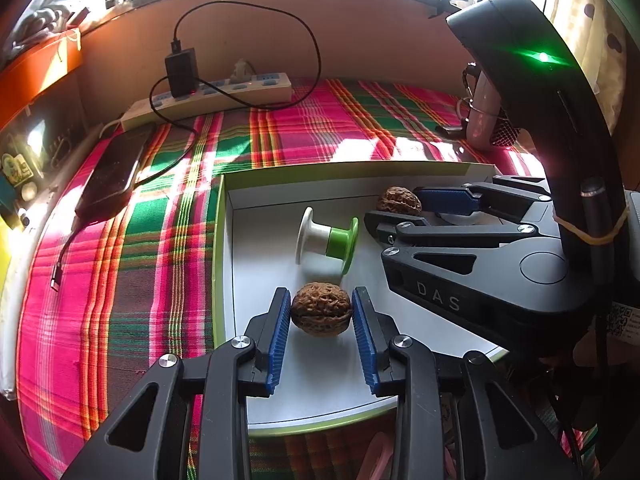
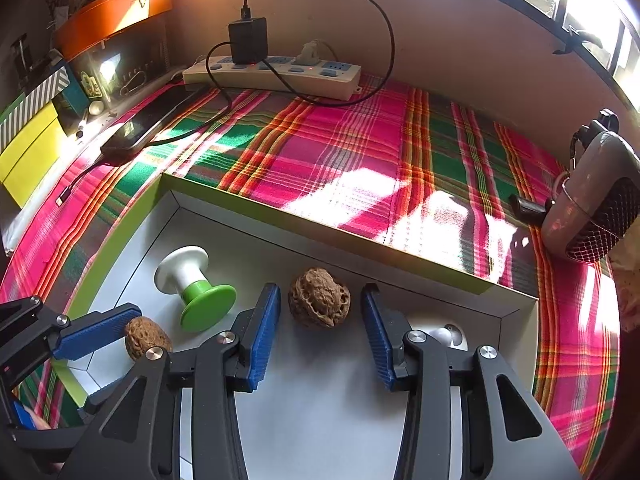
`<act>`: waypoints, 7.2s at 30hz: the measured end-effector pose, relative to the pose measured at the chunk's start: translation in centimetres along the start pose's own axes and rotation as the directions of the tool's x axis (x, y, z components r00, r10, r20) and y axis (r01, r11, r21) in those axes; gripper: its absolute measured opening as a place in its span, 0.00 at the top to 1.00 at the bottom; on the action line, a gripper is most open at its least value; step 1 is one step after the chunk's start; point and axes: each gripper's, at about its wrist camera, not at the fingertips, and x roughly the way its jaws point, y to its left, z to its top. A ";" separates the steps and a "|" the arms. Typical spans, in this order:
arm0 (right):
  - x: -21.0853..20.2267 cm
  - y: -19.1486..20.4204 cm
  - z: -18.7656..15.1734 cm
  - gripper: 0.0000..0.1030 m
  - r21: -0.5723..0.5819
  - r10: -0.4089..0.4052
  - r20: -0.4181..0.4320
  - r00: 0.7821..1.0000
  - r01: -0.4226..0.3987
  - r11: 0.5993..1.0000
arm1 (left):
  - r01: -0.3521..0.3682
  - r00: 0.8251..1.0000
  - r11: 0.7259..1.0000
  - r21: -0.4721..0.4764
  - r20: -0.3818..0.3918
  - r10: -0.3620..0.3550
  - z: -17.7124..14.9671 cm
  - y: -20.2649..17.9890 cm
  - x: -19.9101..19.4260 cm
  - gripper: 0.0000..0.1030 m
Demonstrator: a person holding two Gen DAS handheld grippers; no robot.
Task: Organize objects
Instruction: 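Carry both walnuts over the box with both grippers, then release both walnuts into the box, open both grippers, then withdraw both grippers from the box toward the remaining objects, then grasp the white mushroom knob with the right gripper while the left grasps the pink mint clip, then carry the white knob and pink clip over the box with both grippers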
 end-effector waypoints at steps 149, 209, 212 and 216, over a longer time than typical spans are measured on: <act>-9.6 -5.5 -16.2 0.57 0.162 -0.062 0.068 0.996 0.050 0.985 | -0.063 0.998 0.998 -0.011 0.009 0.063 -7.6 0.1 -4.7 0.67; -10.4 -6.0 -16.4 0.75 0.206 -0.060 0.099 0.993 0.039 0.978 | -0.099 0.995 0.994 -0.045 0.019 0.100 -7.9 0.4 -5.4 0.85; -10.9 -6.0 -16.2 0.75 0.205 -0.069 0.106 0.992 0.046 0.978 | -0.099 0.995 0.994 -0.048 0.028 0.101 -7.8 0.5 -5.9 0.85; -11.3 -6.0 -16.2 0.75 0.213 -0.075 0.113 0.991 0.050 0.976 | -0.092 0.995 0.995 -0.043 0.041 0.094 -7.6 0.3 -6.6 0.85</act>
